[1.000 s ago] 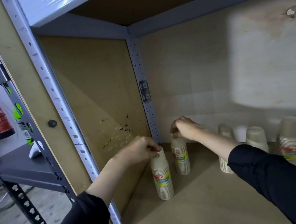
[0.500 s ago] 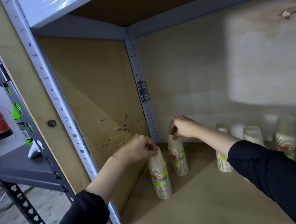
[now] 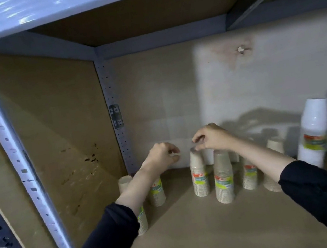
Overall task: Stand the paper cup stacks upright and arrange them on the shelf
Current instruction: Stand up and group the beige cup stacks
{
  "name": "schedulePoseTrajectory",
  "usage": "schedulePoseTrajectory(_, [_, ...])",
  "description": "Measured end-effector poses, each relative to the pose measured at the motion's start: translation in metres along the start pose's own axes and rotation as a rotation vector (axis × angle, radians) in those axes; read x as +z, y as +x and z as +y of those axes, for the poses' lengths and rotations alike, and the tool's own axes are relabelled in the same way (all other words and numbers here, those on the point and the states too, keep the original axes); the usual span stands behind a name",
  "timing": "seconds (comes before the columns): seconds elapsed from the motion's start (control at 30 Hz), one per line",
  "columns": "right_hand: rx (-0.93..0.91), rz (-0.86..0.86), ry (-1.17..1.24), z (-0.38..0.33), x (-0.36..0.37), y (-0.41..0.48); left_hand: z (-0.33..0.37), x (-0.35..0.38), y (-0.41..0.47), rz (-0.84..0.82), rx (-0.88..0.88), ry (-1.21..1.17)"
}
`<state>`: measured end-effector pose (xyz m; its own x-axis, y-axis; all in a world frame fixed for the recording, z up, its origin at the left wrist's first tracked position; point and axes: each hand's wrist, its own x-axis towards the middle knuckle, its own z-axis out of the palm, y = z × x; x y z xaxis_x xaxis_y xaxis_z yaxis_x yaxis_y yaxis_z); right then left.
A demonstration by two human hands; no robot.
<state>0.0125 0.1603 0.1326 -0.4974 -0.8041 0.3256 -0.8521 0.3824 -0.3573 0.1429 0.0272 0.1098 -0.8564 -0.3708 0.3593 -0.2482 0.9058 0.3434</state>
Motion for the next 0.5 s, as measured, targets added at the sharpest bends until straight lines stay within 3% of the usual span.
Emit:
schedulePoseTrajectory(0.3, [0.169, 0.029, 0.083, 0.063, -0.016, -0.038, 0.027, 0.058, 0.034, 0.097, -0.208, -0.319])
schedulePoseTrajectory(0.5, [0.201, -0.023, 0.139, 0.072, 0.009, -0.031, 0.025, 0.073, 0.047, 0.052, -0.278, -0.370])
